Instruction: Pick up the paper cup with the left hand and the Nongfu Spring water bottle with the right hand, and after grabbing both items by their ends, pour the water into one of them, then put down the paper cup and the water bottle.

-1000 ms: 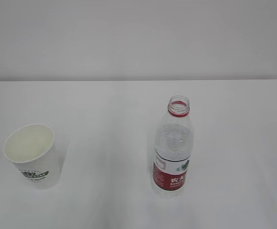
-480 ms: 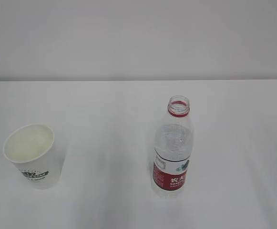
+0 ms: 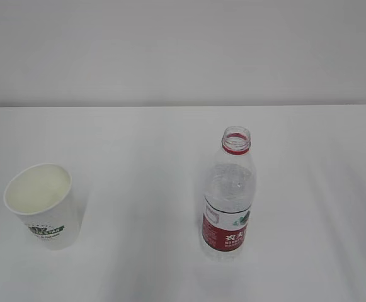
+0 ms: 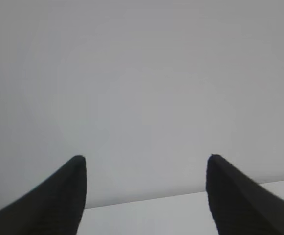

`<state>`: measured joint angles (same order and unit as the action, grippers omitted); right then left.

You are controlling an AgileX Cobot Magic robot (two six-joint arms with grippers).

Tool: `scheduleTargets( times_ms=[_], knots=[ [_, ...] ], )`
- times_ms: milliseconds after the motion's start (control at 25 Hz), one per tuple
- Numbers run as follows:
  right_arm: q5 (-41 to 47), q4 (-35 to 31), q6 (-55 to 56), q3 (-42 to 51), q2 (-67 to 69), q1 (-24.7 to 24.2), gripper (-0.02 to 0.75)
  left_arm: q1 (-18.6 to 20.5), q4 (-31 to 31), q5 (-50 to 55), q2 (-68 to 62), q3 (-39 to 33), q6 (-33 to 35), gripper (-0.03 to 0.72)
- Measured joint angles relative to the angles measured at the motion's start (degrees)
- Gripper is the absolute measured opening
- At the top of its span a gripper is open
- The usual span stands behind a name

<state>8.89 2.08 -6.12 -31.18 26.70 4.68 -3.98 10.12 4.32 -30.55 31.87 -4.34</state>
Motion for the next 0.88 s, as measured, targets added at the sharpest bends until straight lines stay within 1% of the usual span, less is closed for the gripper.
scheduleTargets(
  times_ms=[720, 880],
  knots=[
    [-18.21, 0.00, -0.13, 0.00, 19.39, 0.00, 0.527, 0.00, 0.13, -20.10, -18.10, 0.00, 0.00, 0.556],
    [-22.52, 0.00, -0.13, 0.08, 23.03, 0.00, 0.527, 0.00, 0.13, -22.99, -21.00, 0.00, 0.00, 0.556]
  ],
)
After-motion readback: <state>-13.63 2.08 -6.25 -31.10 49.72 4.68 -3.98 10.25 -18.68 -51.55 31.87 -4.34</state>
